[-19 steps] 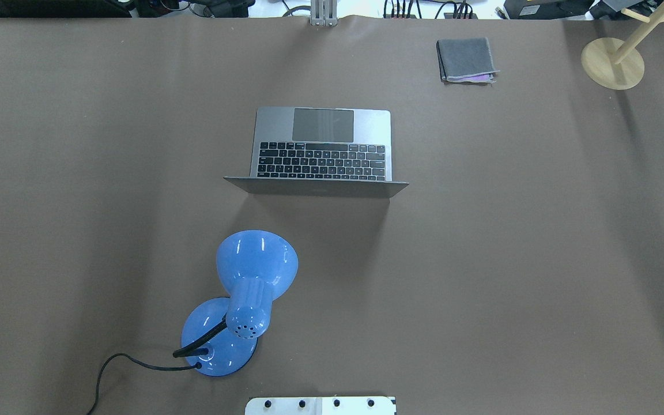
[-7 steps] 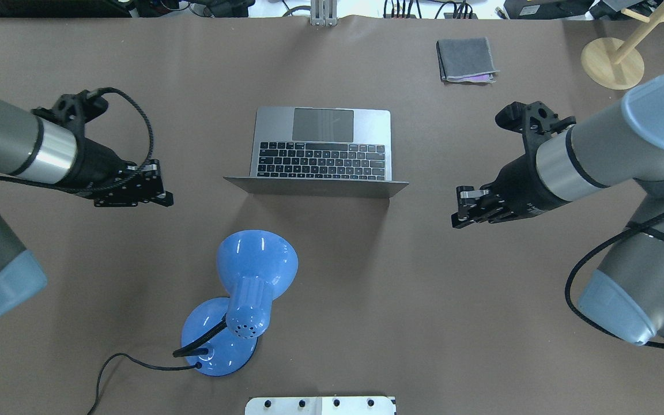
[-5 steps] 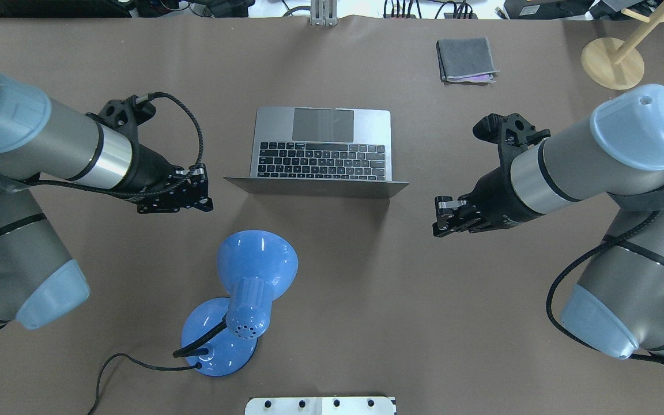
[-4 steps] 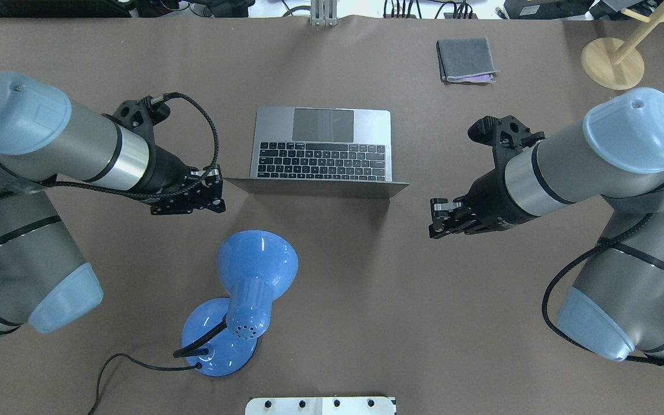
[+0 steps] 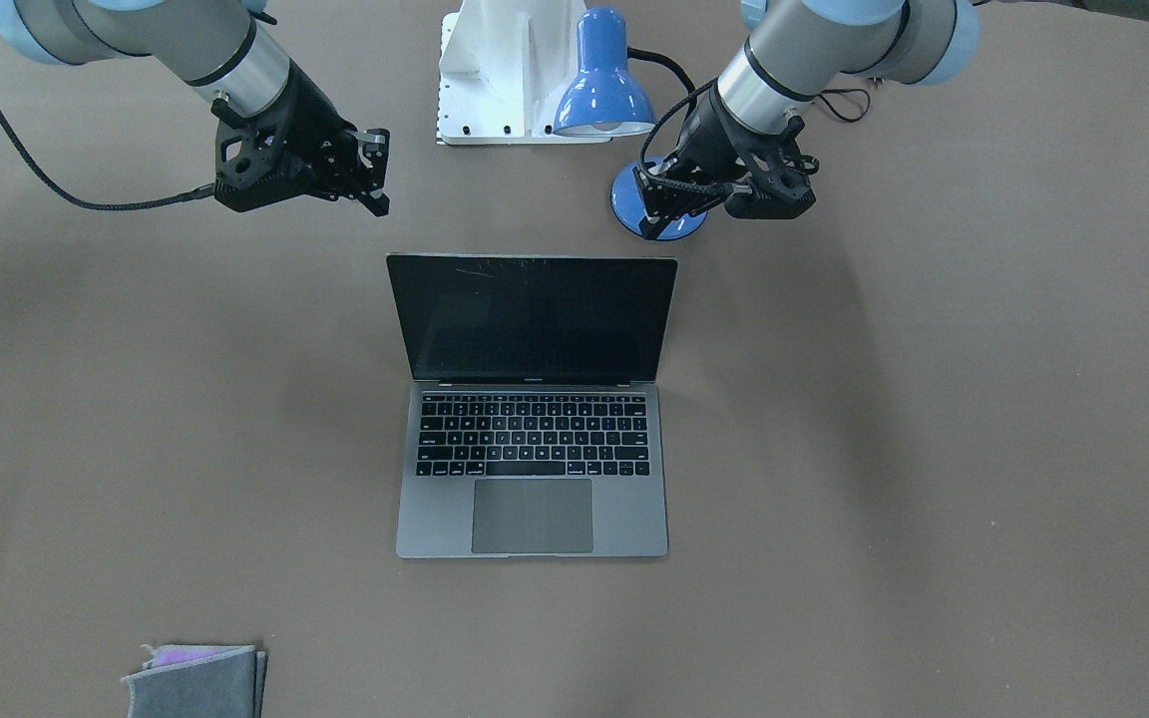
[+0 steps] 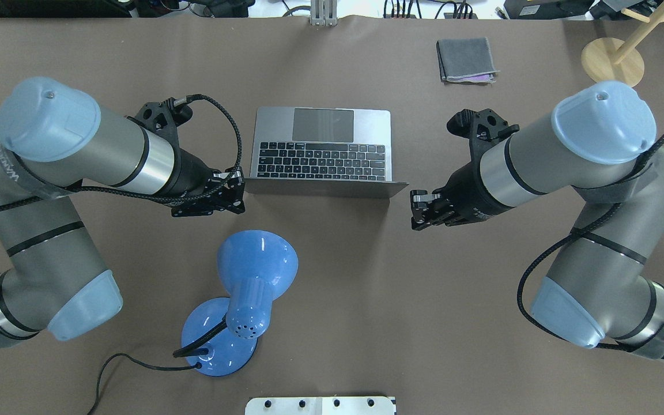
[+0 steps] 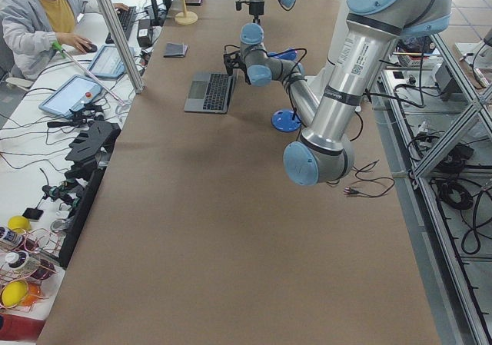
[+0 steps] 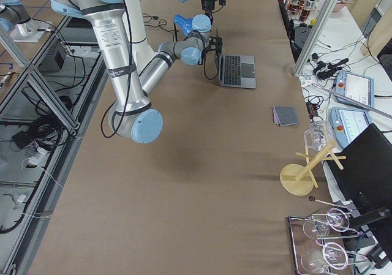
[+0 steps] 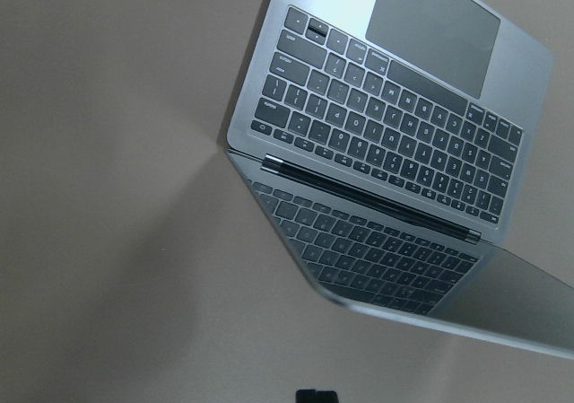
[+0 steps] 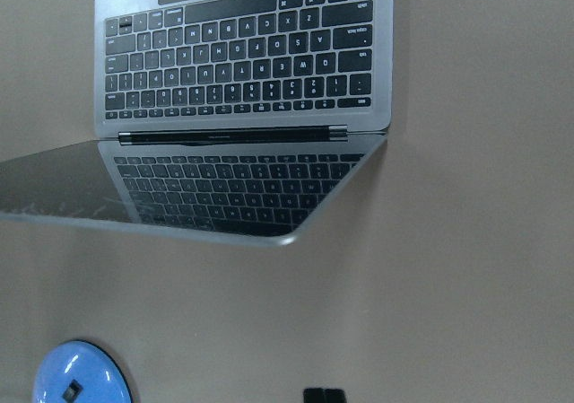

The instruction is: Close laptop

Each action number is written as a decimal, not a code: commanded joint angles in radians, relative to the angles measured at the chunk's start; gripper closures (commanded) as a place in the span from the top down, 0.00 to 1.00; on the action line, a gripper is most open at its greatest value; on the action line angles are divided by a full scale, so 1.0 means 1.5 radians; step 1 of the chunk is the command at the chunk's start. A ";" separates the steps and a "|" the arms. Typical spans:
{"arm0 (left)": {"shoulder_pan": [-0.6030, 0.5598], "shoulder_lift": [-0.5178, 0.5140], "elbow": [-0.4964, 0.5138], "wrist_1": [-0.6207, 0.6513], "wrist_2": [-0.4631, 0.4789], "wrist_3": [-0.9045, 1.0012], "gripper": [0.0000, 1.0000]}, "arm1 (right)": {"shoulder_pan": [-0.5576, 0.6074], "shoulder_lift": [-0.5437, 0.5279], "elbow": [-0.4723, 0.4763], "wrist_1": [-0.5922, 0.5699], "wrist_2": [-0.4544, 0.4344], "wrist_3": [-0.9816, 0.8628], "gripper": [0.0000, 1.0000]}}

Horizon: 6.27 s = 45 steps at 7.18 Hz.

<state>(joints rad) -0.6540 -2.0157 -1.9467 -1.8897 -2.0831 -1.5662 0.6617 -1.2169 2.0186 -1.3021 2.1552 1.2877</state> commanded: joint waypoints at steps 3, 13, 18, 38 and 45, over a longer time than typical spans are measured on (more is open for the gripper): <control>-0.001 -0.036 0.021 -0.001 0.076 0.008 0.00 | 0.002 0.066 -0.051 0.000 -0.062 0.002 0.00; -0.040 -0.122 0.153 -0.008 0.150 0.071 0.00 | 0.062 0.262 -0.290 0.008 -0.100 0.034 0.00; -0.040 -0.232 0.430 -0.149 0.239 0.070 0.00 | 0.078 0.352 -0.483 0.028 -0.113 0.034 0.00; -0.641 0.511 0.009 0.168 -0.178 1.137 0.98 | 0.628 -0.320 -0.112 -0.265 0.129 -0.975 1.00; -0.639 0.412 0.052 0.199 -0.177 1.120 0.98 | 0.628 -0.313 -0.107 -0.264 0.128 -0.968 1.00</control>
<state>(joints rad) -1.6100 -1.3755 -1.8725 -1.5962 -2.3485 0.1259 1.6031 -1.6873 1.8585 -1.6994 2.3494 -0.1656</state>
